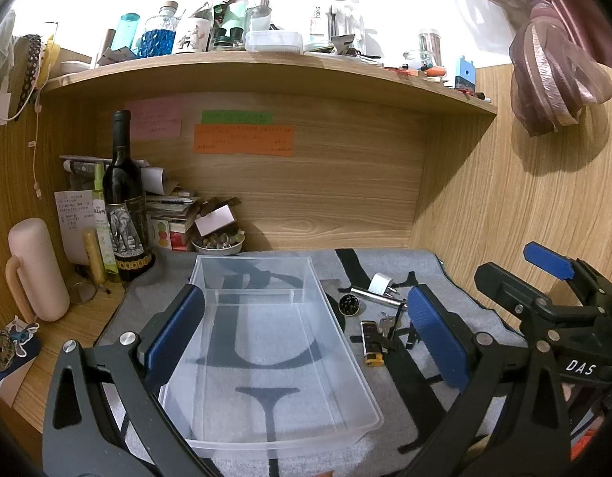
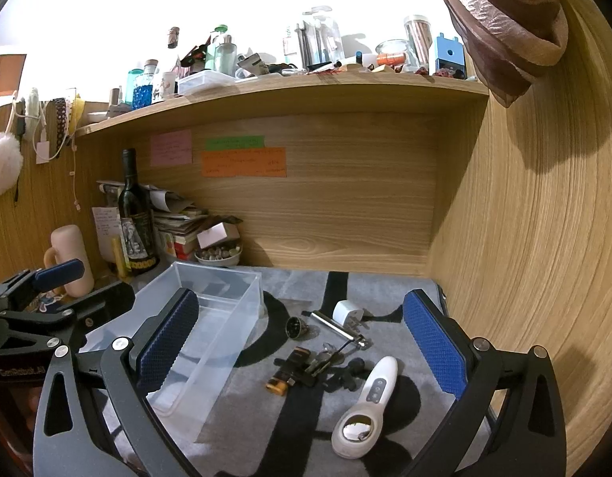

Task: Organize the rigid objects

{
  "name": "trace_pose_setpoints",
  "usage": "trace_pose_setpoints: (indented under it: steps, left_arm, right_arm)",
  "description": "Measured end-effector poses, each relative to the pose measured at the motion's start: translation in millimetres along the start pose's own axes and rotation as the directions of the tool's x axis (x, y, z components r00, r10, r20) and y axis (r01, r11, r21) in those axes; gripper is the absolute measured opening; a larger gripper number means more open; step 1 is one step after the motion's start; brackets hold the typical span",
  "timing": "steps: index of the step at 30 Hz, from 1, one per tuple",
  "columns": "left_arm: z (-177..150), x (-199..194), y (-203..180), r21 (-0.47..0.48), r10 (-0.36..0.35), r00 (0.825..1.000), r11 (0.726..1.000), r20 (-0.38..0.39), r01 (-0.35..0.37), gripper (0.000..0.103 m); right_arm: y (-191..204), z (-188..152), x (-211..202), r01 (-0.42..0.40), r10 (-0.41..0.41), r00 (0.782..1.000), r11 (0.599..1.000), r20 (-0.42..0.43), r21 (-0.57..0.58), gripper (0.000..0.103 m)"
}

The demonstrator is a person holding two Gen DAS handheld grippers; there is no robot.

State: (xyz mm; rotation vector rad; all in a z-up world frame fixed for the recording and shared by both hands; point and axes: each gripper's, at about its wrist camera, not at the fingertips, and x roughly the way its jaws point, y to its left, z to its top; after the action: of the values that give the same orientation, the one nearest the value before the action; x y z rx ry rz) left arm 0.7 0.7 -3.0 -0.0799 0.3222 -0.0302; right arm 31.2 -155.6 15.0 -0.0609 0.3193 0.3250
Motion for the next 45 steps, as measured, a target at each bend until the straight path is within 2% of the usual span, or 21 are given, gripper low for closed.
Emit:
trace_pose_setpoints:
  steps: [20, 26, 31, 32, 34, 37, 42, 45]
  left_arm:
    - [-2.1, 0.8, -0.4, -0.004, -0.002, 1.000, 1.000, -0.001, 0.002, 0.103]
    - [0.3, 4.7, 4.5, -0.010, -0.041, 0.999, 0.999, -0.023, 0.041, 0.103]
    - [2.0, 8.8, 16.1, -0.002, -0.020, 0.999, 1.000, -0.040, 0.020, 0.103]
    - [3.0, 9.3, 20.5, -0.001, -0.011, 0.999, 1.000, -0.043, 0.011, 0.101]
    - [5.0, 10.9, 29.1, 0.006, 0.015, 0.998, 1.000, -0.054, -0.015, 0.087]
    - [8.1, 18.5, 47.8, 0.001, 0.031, 0.995, 1.000, -0.094, -0.031, 0.083]
    - [8.5, 36.6, 78.2, 0.003, 0.079, 0.980, 0.997, -0.181, -0.080, 0.069]
    - [5.9, 51.3, 95.5, -0.012, 0.085, 0.964, 0.996, -0.253, -0.091, 0.064]
  right_arm:
    - [0.2, 0.2, 0.2, -0.001, 0.001, 1.000, 1.000, -0.002, 0.002, 0.103]
    - [1.2, 0.5, 2.0, -0.008, 0.008, 1.000, 1.000, -0.007, 0.002, 0.103]
    - [3.8, 0.4, 11.0, 0.001, -0.002, 1.000, 1.000, -0.025, -0.015, 0.103]
    - [3.3, 0.4, 13.5, 0.001, -0.002, 1.000, 1.000, -0.030, -0.016, 0.103]
    - [0.9, 0.2, 16.8, 0.004, -0.004, 0.999, 1.000, -0.039, -0.012, 0.103]
    - [-5.3, 0.1, 24.1, 0.012, -0.012, 0.998, 1.000, -0.066, 0.001, 0.102]
    - [-14.6, -0.2, 36.1, 0.038, -0.036, 0.992, 0.999, -0.120, 0.009, 0.088]
    - [-20.4, -1.7, 43.9, 0.048, -0.046, 0.986, 0.999, -0.159, 0.011, 0.081]
